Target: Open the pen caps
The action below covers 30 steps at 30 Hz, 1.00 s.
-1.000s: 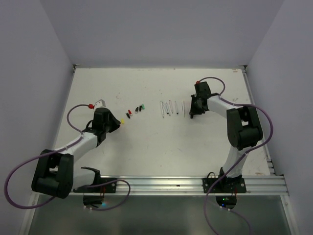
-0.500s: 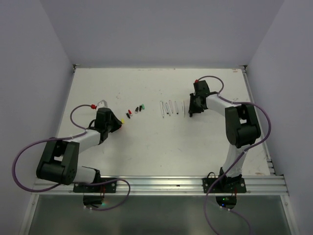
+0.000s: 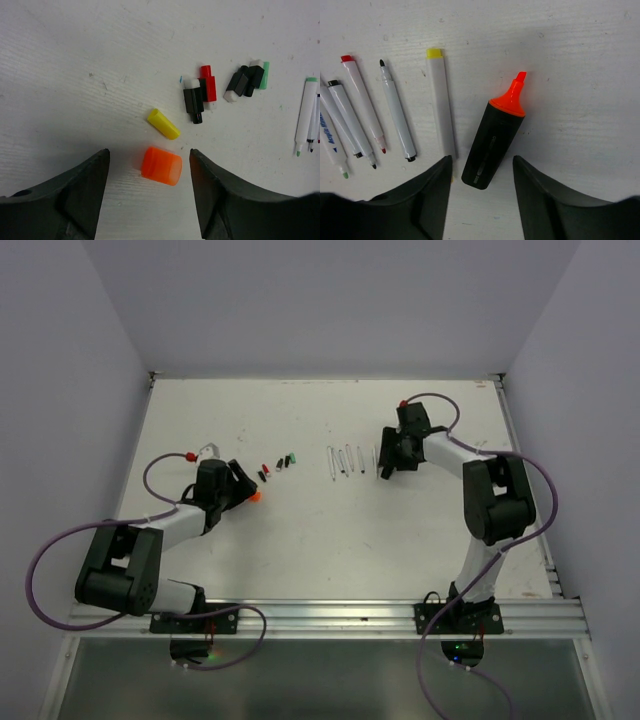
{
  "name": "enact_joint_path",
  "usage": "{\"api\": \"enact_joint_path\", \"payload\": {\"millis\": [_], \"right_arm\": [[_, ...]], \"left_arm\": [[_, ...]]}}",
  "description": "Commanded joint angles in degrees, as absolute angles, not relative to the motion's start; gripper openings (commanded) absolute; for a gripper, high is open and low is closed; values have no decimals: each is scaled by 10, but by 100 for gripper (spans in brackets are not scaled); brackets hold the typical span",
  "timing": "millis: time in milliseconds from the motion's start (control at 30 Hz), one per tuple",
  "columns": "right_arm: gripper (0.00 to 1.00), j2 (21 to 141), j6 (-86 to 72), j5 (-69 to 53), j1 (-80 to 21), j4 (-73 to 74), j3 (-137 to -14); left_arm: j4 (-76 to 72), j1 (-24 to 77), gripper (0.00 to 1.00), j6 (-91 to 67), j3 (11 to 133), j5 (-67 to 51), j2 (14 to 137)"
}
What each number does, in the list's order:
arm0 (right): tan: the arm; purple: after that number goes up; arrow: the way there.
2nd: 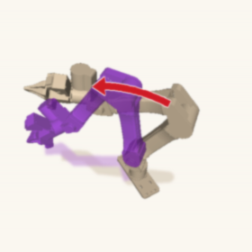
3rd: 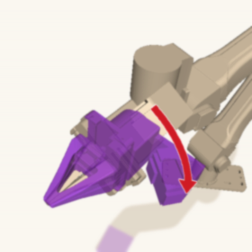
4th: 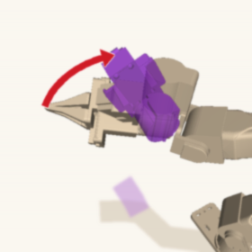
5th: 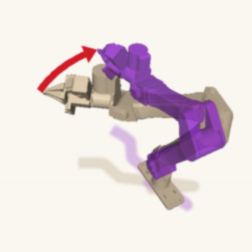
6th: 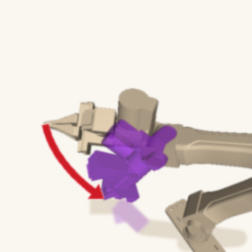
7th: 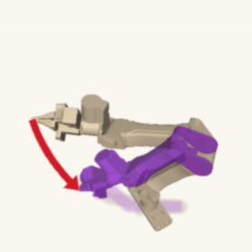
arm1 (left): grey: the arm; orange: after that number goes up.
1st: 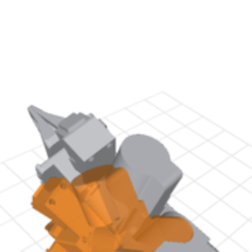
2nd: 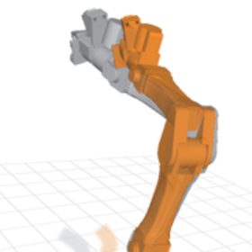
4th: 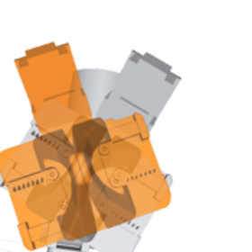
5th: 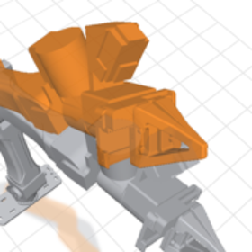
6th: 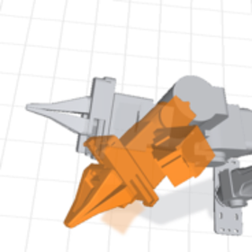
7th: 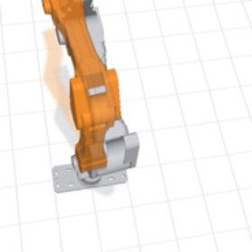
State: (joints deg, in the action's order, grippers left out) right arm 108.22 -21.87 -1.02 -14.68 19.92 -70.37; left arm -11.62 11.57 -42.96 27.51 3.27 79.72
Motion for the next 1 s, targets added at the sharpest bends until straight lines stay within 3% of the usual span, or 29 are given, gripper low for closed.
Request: {"api": "enact_joint_path", "payload": {"millis": [0,67,233,267,467,600,967], "right_arm": [[62,1018,-235,13,-146,213,-730],[68,1006,-238,49,-146,229,-744],[98,986,-294,106,-124,291,-783],[99,987,-310,116,-116,300,-794],[98,1013,-480,240,-37,429,-812],[96,1012,-552,242,29,453,-779],[83,883,-647,273,123,382,-593]], "left_arm": [[-135,111,69,-428,287,34,792],[-126,112,72,-427,289,31,790],[-109,111,76,-426,279,33,755],[-105,111,76,-426,278,34,747],[-85,112,81,-421,280,37,690],[-58,112,82,-416,304,38,699],[-48,112,82,-417,308,23,709]]}}
